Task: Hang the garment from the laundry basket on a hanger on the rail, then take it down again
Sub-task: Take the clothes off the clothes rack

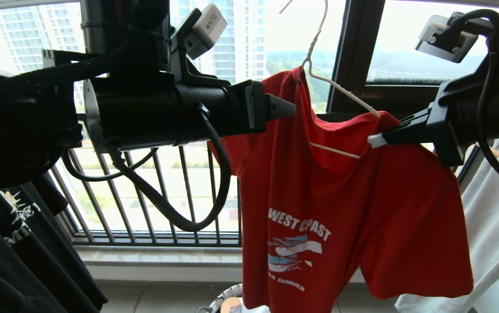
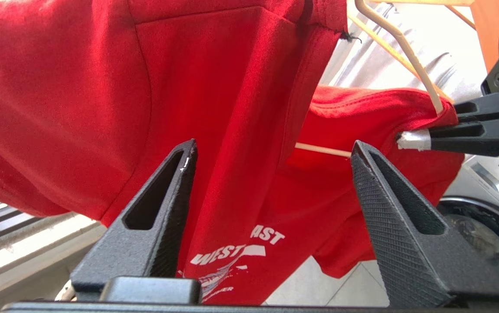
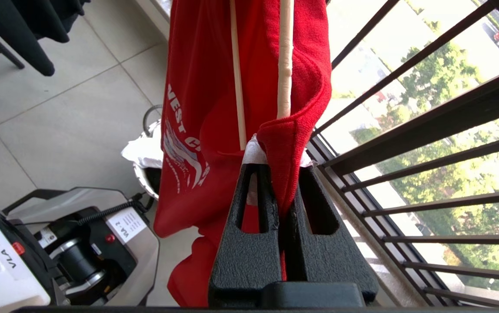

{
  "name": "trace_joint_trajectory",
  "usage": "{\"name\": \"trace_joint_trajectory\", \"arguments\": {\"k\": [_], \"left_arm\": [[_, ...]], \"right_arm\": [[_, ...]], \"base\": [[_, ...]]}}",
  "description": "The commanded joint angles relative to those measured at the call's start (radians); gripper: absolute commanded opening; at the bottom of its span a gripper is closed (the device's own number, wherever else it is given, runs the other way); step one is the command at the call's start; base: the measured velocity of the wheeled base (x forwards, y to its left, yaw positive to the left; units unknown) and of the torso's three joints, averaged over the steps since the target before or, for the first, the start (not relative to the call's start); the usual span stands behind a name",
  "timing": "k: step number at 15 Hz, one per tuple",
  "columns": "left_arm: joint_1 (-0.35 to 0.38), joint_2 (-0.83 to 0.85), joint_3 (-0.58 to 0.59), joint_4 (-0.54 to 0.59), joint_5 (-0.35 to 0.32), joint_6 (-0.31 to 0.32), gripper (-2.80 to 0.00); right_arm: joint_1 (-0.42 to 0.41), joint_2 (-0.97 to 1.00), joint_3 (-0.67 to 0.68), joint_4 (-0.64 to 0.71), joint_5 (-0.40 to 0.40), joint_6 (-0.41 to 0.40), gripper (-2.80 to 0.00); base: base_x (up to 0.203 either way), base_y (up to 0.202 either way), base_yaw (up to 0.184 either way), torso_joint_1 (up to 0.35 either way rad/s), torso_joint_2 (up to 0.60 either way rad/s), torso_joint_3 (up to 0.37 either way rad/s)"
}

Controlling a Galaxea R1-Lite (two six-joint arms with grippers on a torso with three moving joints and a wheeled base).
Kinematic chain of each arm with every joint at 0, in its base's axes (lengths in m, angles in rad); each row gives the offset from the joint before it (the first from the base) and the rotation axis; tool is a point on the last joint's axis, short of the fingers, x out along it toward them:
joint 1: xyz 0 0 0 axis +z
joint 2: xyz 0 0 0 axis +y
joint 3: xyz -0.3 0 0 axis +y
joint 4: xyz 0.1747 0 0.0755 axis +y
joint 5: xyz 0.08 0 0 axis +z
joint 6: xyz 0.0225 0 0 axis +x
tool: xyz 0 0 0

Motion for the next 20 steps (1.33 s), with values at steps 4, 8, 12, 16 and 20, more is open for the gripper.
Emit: {"name": "trace_joint_trajectory", "arguments": {"k": [4,8,12,16,20], "left_arm": [[-0.044,0.081,0.061,-0.200,0.030,0.002,0.00],[-0.045,0.154,0.058,-0.328,0.131,0.040,-2.80],[-0.042,0.184,0.056,-0.388,0.143,0.056,-2.80],[-0.041,0.127,0.088,-0.433,0.154,0.056,-2.80],[-0.043,-0.006,0.142,-0.434,0.152,0.048,-2.80]], "right_arm": [[0.002,-0.016,0.005,0.005,0.001,-0.002,-2.80],[0.003,-0.033,0.016,0.005,0.001,-0.004,-2.80],[0.003,-0.047,0.025,0.005,0.001,-0.005,-2.80],[0.002,-0.023,0.023,0.000,-0.009,-0.005,-2.80],[-0.003,0.000,0.022,-0.001,-0.042,-0.005,-2.80]], "base": [[0.000,0.000,0.000,0.000,0.00,0.000],[0.000,0.000,0.000,0.000,0.00,0.000],[0.000,0.000,0.000,0.000,0.00,0.000],[0.000,0.000,0.000,0.000,0.00,0.000],[0.000,0.000,0.000,0.000,0.00,0.000]]}}
